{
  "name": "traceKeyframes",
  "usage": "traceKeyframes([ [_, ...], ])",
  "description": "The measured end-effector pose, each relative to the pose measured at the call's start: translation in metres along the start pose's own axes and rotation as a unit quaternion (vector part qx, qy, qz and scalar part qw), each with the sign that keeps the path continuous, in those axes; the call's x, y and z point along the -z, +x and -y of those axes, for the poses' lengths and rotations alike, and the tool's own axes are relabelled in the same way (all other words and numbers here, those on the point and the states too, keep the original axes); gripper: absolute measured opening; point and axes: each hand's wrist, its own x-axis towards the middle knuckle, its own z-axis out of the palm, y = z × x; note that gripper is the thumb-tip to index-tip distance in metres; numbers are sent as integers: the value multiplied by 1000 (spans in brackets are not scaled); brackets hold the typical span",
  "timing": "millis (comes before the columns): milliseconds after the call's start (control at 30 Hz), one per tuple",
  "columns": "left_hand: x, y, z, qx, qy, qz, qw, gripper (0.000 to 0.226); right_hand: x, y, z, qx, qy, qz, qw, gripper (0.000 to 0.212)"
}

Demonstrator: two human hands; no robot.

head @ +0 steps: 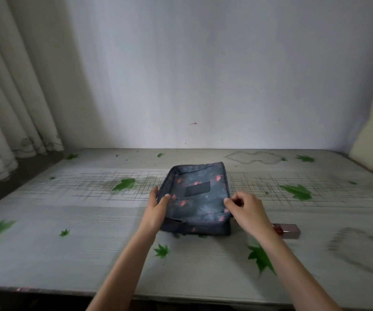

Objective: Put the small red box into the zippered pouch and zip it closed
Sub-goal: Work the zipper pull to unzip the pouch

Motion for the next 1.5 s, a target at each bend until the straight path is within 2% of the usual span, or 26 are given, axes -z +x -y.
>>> traceKeyframes([
  [100, 4, -5, 5, -51, 61, 10, 997, 47, 1, -9, 6, 35, -43, -50, 997, 19],
  [200, 6, -12, 15, -132, 164, 24, 977, 33, -4, -27, 12, 140, -84, -113, 980, 17],
  [267, 8, -16, 18, -174, 201, 30, 964, 26, -15, -40, 18, 203, -112, -102, 967, 17],
  [367, 9, -21, 15, -208, 205, 37, 956, 24, -35, -53, 21, 239, -157, -78, 955, 16],
  [467, 13, -27, 17, -220, 207, 51, 952, 17, -51, -57, 24, 225, -182, -49, 956, 26],
  [567, 18, -31, 20, -222, 195, 61, 953, 6, -62, -60, 26, 216, -208, -67, 952, 31],
  [633, 18, -35, 18, -220, 190, 71, 954, 22, -68, -61, 26, 190, -220, -55, 955, 34],
  [700, 17, -38, 16, -221, 182, 72, 955, 24, -73, -61, 26, 160, -219, -43, 962, 35],
  [867, 17, -38, 17, -233, 180, 72, 953, 14, -77, -57, 26, 133, -165, -44, 976, 26],
  [933, 18, -36, 19, -237, 178, 66, 953, 3, -76, -56, 25, 132, -141, -51, 980, 23],
  [1267, 15, -32, 22, -238, 174, 46, 954, 7, -53, -58, 12, 145, -148, -87, 974, 20],
  [1500, 16, -32, 23, -232, 169, 55, 956, 17, -24, -59, -6, 152, -153, -106, 971, 28],
])
